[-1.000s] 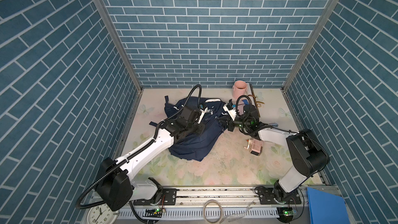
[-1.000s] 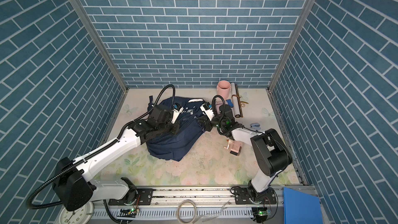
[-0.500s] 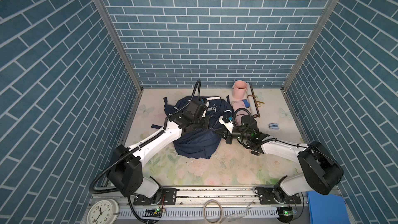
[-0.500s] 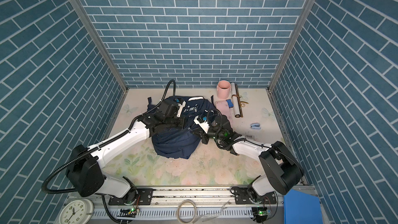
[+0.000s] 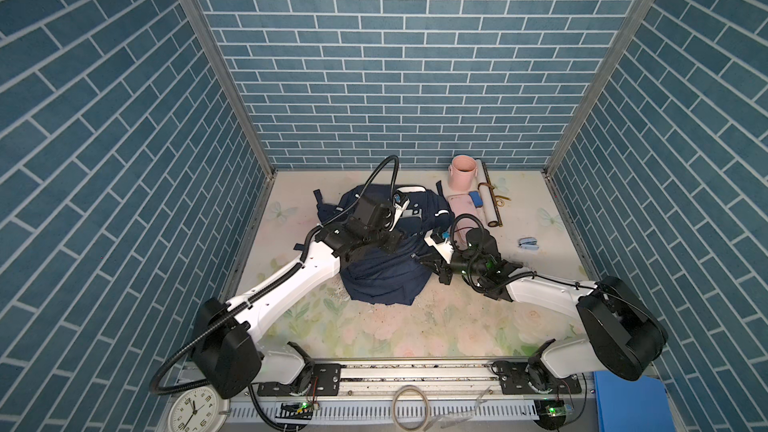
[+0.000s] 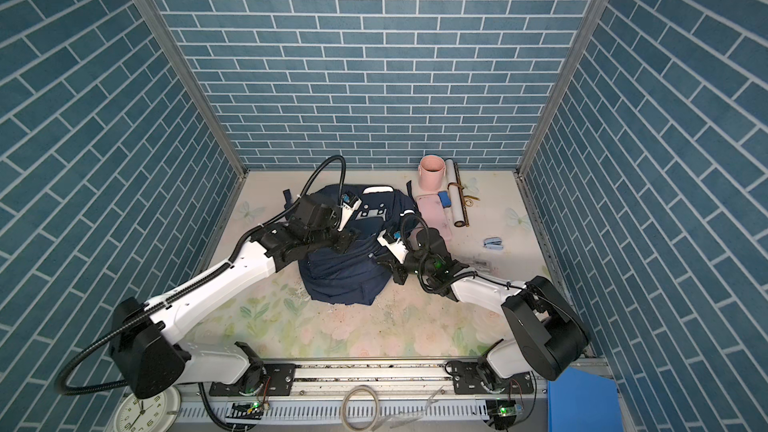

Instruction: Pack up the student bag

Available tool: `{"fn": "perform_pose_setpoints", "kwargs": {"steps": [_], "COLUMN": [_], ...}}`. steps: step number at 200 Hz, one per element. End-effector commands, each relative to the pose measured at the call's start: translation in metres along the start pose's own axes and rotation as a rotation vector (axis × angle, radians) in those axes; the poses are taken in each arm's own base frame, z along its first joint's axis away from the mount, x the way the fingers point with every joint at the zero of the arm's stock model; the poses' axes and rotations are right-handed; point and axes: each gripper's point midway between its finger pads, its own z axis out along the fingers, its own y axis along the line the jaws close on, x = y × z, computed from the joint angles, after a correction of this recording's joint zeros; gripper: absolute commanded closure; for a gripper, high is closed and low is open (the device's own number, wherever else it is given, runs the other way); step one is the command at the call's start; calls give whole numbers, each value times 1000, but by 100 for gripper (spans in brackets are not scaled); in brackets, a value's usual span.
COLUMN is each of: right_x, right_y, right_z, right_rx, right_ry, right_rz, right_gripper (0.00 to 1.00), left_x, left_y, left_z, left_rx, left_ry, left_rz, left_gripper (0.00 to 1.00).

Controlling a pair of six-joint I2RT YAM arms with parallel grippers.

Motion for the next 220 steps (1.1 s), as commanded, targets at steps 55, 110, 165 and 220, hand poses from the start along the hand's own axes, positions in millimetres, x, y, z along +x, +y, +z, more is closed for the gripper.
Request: {"fn": "perform_pose_setpoints", "kwargs": {"steps": [55,110,165,220], "right_x": [-4,-3,-13,-40], "right_y": [-3,-7,-32,-92], "right_z": [-6,-1,-2,-10], "right_rx": [24,25,109,241], "right_ry": [11,27,23,25], "right_rz": [-33,-21,6,-15], "right_gripper": [100,100,100,100], "left_x": [76,77,79,82], "left_y": [0,12,7,-44], "left_z": [29,64,74,51], "left_rx": [-24,-107,-62,112], "left_ry": [181,212,264,332], "left_rz": [277,236,94,-250], "left_gripper": [32,32,89,100]}}
